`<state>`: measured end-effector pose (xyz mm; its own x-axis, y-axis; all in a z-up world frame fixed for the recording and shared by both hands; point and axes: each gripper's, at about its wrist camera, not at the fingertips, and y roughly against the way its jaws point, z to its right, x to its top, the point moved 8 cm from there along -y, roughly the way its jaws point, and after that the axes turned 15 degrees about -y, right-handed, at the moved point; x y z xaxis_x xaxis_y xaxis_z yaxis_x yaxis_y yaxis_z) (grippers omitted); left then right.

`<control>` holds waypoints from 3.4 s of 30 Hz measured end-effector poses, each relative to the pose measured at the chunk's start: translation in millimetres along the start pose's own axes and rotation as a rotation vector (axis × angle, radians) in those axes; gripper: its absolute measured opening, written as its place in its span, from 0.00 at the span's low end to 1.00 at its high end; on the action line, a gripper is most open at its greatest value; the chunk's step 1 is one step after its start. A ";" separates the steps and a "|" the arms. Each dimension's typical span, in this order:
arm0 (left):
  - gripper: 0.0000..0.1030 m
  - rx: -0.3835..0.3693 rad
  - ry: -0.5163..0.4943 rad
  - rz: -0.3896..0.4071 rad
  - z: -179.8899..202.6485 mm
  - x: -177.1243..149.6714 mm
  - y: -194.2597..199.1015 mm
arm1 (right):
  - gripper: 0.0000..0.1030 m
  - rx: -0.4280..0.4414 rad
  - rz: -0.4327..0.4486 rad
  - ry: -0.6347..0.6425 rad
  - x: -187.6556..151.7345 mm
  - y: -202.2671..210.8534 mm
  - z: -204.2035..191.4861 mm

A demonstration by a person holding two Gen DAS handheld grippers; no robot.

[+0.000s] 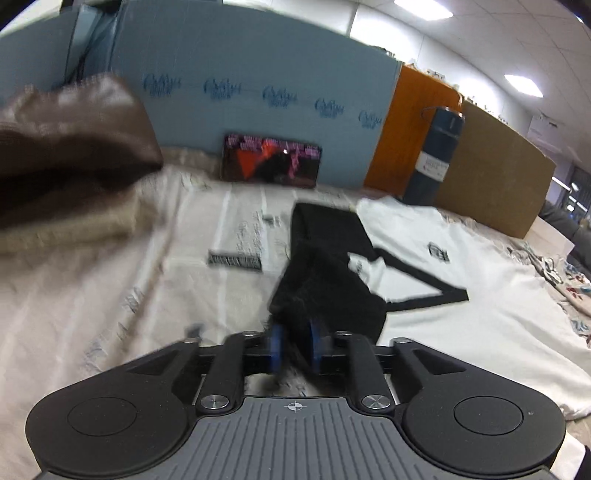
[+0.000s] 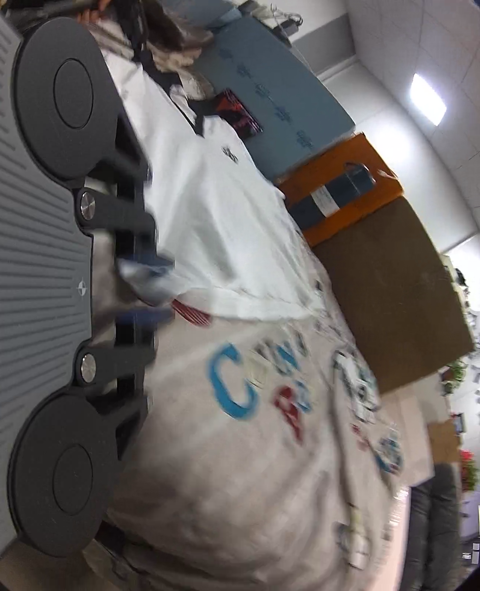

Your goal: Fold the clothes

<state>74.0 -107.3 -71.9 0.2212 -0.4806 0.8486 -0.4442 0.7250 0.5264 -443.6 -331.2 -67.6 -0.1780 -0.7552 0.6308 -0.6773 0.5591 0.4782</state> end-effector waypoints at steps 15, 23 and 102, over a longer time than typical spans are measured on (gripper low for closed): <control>0.73 -0.255 -0.049 0.117 58.4 203.1 -115.7 | 0.66 0.061 0.001 -0.010 155.2 -153.8 -30.0; 0.70 -0.292 -0.152 -0.027 117.1 207.4 -268.5 | 0.63 0.015 -0.106 -0.066 165.6 -248.3 -13.8; 0.88 -0.508 -0.727 0.313 172.4 -51.3 109.5 | 0.83 0.389 -0.178 0.824 -84.4 -46.3 -115.1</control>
<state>-135.7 -88.3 -67.0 -0.5163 -0.2937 0.8044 0.0781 0.9193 0.3858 -315.1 -253.9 -72.6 0.4140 -0.2535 0.8743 -0.8645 0.1914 0.4648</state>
